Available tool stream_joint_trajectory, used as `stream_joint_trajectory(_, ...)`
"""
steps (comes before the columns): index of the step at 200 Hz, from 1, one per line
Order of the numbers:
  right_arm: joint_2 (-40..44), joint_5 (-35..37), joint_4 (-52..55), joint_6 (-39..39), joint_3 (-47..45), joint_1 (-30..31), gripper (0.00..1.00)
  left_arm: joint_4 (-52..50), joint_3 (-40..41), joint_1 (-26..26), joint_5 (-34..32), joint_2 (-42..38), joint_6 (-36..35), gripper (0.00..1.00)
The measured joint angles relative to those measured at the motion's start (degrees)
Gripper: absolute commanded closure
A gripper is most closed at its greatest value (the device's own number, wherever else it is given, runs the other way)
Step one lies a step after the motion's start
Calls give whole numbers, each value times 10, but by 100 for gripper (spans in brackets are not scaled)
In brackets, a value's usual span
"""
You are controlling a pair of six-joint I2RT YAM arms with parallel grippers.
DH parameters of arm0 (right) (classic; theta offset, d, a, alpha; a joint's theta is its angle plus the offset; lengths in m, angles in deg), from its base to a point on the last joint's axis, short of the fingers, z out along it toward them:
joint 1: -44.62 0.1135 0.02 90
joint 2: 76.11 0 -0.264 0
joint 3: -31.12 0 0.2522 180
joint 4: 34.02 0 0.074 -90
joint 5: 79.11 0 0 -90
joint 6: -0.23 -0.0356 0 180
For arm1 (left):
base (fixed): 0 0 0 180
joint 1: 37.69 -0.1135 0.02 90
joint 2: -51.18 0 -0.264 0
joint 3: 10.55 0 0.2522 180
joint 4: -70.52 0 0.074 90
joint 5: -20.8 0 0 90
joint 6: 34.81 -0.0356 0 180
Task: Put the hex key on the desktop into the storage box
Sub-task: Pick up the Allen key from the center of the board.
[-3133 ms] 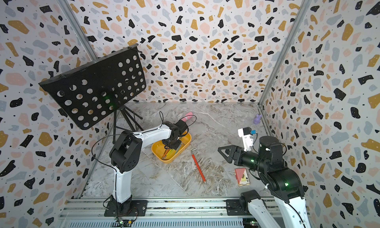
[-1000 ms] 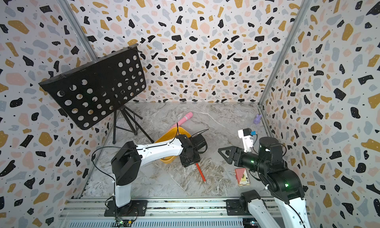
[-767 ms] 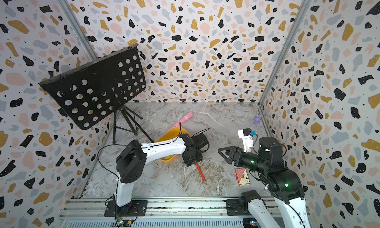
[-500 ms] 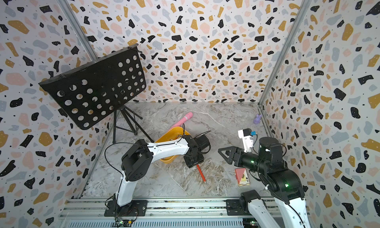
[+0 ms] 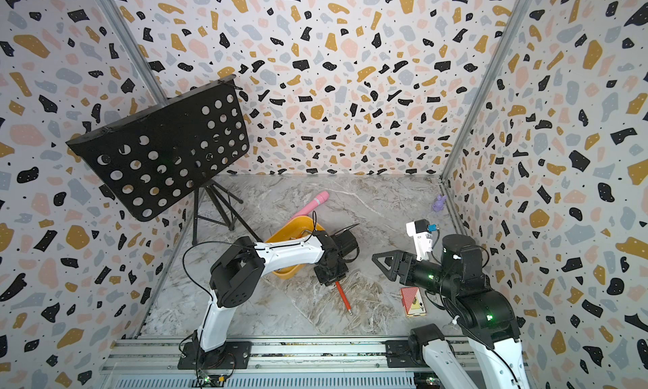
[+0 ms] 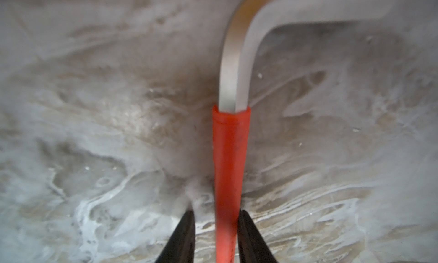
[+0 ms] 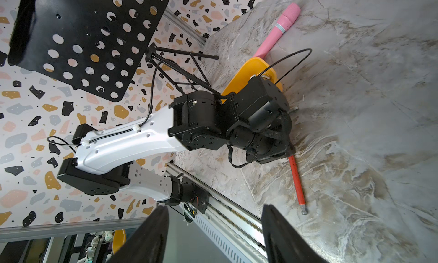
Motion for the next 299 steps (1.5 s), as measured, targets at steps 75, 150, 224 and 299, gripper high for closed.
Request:
stream_joint_trajectory(75, 0, 0, 0, 2, 0, 0, 32, 0, -3, 0, -1, 1, -16, 100)
stream_joint_trajectory(150, 0, 0, 0, 2, 0, 0, 32, -3, -47, 10, -30, 1, -94, 100)
stream_joint_trajectory(224, 0, 2, 0, 2, 0, 0, 32, -15, -88, 16, -85, -38, -242, 100)
stream_joint_trajectory(299, 0, 2, 0, 2, 0, 0, 33, -20, -95, -49, -147, -169, -465, 100)
